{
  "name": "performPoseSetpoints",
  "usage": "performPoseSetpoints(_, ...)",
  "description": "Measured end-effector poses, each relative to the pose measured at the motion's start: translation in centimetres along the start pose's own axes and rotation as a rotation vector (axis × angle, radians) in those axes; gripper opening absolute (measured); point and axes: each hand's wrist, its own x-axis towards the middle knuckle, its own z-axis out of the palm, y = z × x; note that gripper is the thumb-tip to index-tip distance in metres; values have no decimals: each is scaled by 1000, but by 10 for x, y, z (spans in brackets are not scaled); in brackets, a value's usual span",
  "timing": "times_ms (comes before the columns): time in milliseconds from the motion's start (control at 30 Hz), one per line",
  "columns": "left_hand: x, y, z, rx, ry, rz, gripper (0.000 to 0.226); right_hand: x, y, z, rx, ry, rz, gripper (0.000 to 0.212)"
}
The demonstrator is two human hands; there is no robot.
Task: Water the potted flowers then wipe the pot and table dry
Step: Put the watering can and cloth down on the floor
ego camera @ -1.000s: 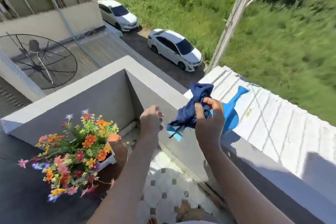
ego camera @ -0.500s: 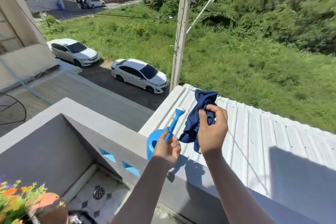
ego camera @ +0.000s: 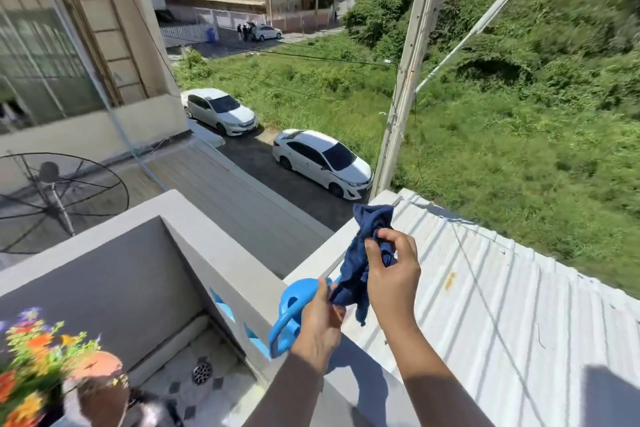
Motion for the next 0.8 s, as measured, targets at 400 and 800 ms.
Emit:
performPoseSetpoints(400, -24, 113, -37, 338, 108, 248, 27, -12, -20, 52, 65, -214, -67, 19)
performPoseSetpoints(800, -11, 222, -150, 916, 292, 503, 51, -104, -36, 181, 35, -524, -80, 18)
